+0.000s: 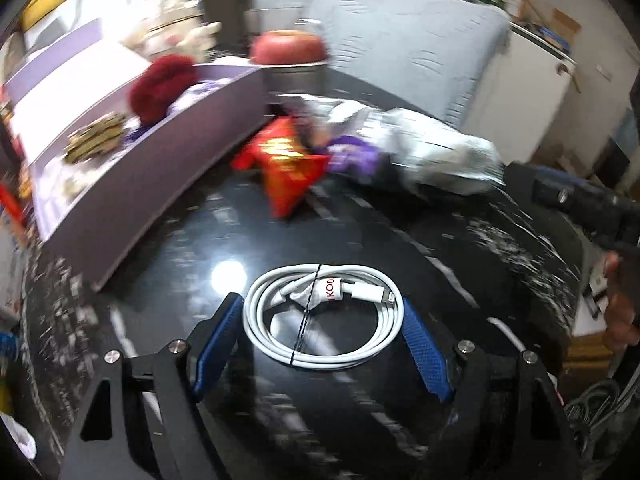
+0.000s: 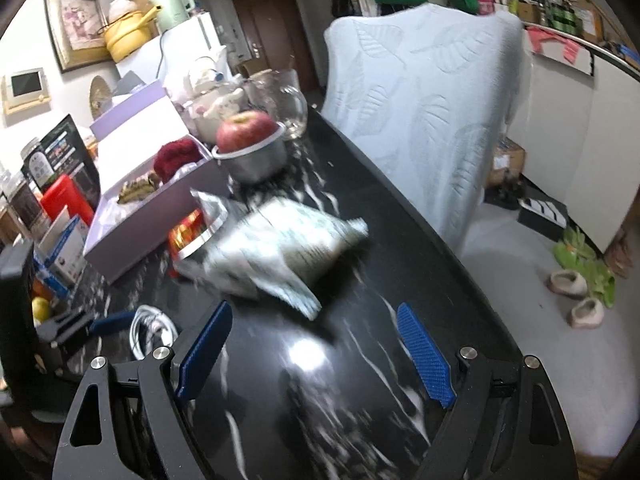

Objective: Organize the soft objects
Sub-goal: 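Reach the left gripper to the white coiled cable and grasp it, then grasp the white printed wrapped pad with the right gripper while the left holds the cable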

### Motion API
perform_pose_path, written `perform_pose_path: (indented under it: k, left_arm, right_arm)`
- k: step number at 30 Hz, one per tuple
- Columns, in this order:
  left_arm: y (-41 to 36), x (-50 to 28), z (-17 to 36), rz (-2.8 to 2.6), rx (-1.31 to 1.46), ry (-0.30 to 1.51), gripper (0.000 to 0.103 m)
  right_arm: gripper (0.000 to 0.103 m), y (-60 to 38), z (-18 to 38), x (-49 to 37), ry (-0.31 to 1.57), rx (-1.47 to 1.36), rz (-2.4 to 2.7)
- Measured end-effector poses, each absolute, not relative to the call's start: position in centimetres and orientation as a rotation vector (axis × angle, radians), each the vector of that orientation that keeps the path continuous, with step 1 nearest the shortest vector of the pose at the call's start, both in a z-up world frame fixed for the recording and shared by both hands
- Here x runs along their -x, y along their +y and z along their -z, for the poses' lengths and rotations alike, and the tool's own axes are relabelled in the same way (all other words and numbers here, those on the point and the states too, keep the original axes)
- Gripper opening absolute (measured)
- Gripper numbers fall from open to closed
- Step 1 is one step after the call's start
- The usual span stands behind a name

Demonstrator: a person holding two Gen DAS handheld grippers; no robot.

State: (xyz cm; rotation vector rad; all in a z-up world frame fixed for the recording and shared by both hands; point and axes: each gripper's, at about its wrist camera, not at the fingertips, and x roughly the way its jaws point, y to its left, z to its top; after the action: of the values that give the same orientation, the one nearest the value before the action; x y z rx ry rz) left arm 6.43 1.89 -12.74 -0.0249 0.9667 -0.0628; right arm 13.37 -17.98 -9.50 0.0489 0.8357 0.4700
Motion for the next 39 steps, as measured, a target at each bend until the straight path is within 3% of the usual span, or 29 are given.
perform_pose_path:
  k: [16,22,39]
  left_arm:
    - [6.3,-7.7,12.6,-0.056,0.079,0.963,0.079]
    - [6.2,-7.6,12.6,-0.045,0.07,0.961,0.079]
    - [2.8,-2.8,12.5,0.038,0.016,0.964,0.079]
  right_arm:
    - [0.085,-13.2,11.0,-18.7,0.883,-0.054,-0.419]
    - [0.06,-14.0,12.0,-18.7,0.942,-0.096,-0.449]
    - [0.059,-17.2,11.6,-11.7,0.953,-0.067,-0.468]
